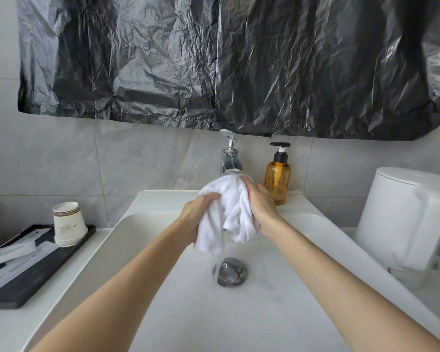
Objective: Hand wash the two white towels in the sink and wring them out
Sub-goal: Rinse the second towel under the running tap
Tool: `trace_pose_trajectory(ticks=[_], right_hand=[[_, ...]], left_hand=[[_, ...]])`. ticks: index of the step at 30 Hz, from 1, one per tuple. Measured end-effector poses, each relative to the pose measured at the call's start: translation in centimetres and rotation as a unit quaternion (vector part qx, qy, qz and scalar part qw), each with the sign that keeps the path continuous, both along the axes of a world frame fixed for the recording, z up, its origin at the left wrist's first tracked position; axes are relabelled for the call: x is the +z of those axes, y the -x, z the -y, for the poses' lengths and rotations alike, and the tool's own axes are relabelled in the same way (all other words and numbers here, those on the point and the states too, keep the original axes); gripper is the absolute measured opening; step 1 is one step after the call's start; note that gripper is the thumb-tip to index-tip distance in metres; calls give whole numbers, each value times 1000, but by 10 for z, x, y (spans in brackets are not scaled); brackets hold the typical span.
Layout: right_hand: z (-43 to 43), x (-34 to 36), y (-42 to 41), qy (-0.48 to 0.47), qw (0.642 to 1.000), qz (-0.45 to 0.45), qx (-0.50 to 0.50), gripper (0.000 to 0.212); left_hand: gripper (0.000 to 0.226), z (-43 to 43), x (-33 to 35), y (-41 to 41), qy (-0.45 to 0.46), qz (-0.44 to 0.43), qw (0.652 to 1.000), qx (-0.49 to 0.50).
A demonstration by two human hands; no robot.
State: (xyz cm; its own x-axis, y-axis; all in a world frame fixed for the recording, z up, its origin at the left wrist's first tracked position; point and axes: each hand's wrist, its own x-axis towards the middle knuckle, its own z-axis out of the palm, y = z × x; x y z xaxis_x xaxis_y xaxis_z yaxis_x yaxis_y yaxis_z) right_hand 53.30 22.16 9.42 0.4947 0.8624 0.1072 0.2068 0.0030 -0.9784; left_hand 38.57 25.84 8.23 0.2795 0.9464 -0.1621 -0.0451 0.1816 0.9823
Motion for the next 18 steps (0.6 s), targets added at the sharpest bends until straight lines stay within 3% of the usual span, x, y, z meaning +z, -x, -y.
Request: trace_pose_trajectory(ticks=[2,6,10,13,16,18], right_hand=[[4,3,3,10,997,70,7,82],[12,-1,6,-60,986,120,97,59],[9,-22,11,-80,963,205,158,70],[5,-24,15,-104,980,152,74,69],[6,-14,16,-115,986,120,27,64],[9,-9,16,-120,988,99,20,53]], left_hand=[[44,-4,-1,0,18,26,1000,4],[52,-8,-4,2,29,54,998,35],[40,-8,-4,6,21,69,997,37],[44,-2,3,4,-6,53,998,-26],[47,7,7,-6,-90,16,994,-53],[66,13,5,-9,-136,-27,989,-49]])
